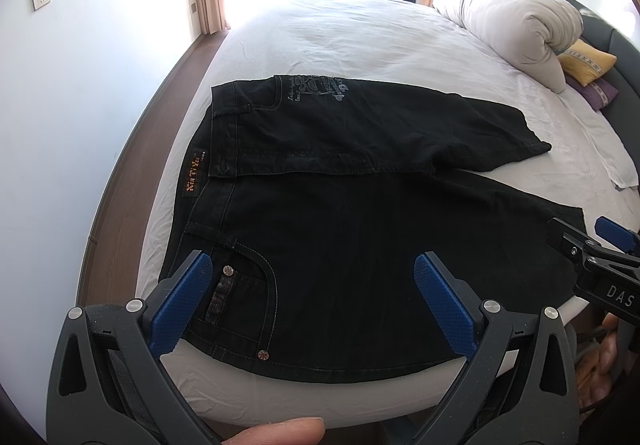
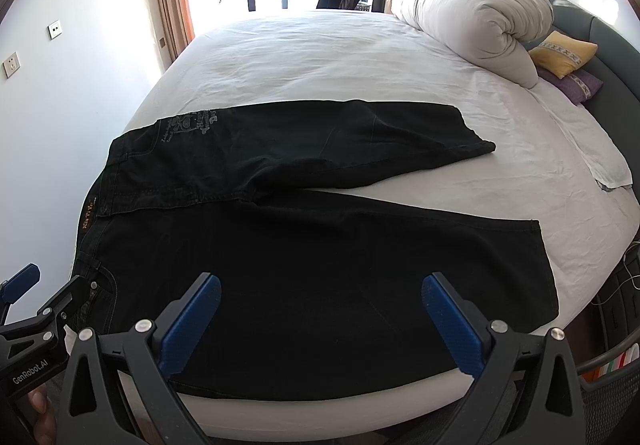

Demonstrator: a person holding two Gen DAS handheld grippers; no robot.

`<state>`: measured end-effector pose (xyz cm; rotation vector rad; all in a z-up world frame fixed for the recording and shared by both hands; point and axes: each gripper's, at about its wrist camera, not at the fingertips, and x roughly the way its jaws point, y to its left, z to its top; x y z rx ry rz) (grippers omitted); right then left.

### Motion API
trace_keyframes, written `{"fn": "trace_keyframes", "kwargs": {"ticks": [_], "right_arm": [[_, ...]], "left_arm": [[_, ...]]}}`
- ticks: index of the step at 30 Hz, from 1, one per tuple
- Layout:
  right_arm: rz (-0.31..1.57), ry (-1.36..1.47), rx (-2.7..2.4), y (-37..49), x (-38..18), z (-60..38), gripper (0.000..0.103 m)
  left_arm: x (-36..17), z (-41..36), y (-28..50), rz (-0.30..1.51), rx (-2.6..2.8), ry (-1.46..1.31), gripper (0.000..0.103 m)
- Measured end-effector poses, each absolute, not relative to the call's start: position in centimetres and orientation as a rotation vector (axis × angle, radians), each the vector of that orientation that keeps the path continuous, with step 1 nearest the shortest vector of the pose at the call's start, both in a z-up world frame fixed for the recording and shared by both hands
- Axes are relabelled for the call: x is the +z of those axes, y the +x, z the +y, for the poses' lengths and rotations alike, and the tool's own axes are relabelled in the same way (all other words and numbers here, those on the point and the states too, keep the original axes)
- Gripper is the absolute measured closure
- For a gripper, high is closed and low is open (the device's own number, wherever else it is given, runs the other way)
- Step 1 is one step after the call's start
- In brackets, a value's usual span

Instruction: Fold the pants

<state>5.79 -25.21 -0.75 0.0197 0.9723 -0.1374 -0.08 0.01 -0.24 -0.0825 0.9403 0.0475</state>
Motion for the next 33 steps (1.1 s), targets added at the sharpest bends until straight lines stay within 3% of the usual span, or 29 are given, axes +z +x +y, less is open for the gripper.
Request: {"fn": "trace_keyframes", "kwargs": {"ticks": [26,33], "right_arm": [[0.99,0.031,-0.131,5.8,-1.6,-25.2,0.0],[0.995,0.055,-0.075,6.6,-2.2,-26.4,0.0]], "left_arm": [[-2.0,-0.4,-0.7,0.964,0.039,-0.097,0.0],[-2.1,-0.3,1.3,0.904,0.014,0.015,0.0]]}}
